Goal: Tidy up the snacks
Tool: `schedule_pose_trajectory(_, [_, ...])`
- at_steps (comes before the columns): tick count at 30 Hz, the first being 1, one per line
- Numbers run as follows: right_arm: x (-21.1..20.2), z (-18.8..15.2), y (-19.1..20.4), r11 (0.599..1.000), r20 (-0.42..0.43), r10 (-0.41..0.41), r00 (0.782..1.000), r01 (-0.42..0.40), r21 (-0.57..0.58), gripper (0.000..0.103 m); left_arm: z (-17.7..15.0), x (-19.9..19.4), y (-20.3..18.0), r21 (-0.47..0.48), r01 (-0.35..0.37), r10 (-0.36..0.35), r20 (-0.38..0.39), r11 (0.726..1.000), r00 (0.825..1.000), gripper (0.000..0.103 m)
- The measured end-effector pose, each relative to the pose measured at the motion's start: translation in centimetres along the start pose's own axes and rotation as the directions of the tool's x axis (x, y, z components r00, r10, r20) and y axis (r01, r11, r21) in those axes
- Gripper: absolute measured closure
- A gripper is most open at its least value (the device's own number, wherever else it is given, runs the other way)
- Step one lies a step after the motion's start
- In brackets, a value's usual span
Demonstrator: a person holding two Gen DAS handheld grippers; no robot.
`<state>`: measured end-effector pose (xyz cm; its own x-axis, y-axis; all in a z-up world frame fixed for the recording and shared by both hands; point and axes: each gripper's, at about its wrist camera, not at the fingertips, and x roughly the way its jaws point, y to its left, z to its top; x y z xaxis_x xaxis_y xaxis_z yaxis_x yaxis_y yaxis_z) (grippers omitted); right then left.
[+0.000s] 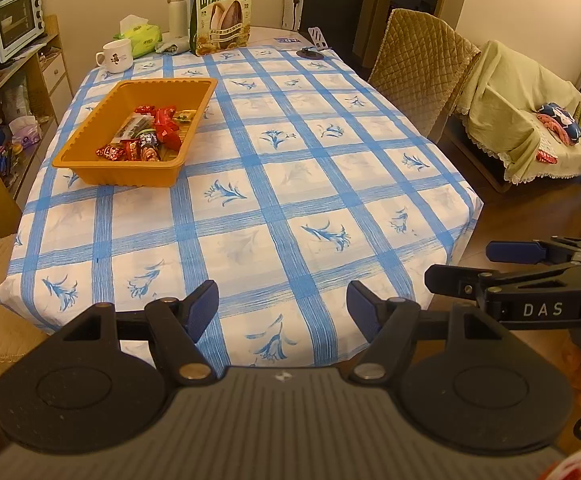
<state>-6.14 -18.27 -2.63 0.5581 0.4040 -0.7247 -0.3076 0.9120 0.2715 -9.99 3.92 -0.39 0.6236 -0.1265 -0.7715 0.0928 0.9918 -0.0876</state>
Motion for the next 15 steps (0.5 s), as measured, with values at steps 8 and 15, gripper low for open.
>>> schedule_pose_trajectory(8, [0.1,-0.07,0.08,1.0,-0.002,0.003,1.0,-0.003,-0.002,0.01,0.01,-0.02,0.09,0.001,0.0,0.0,0.001,1.0,1.0,0.034])
schedule_pose_trajectory(15, [0.34,0.01,0.31,1.0,-0.005,0.006,1.0,-0.006,-0.003,0.01,0.02,-0.02,0.16,0.001,0.0,0.0,0.0,1.0,1.0,0.034])
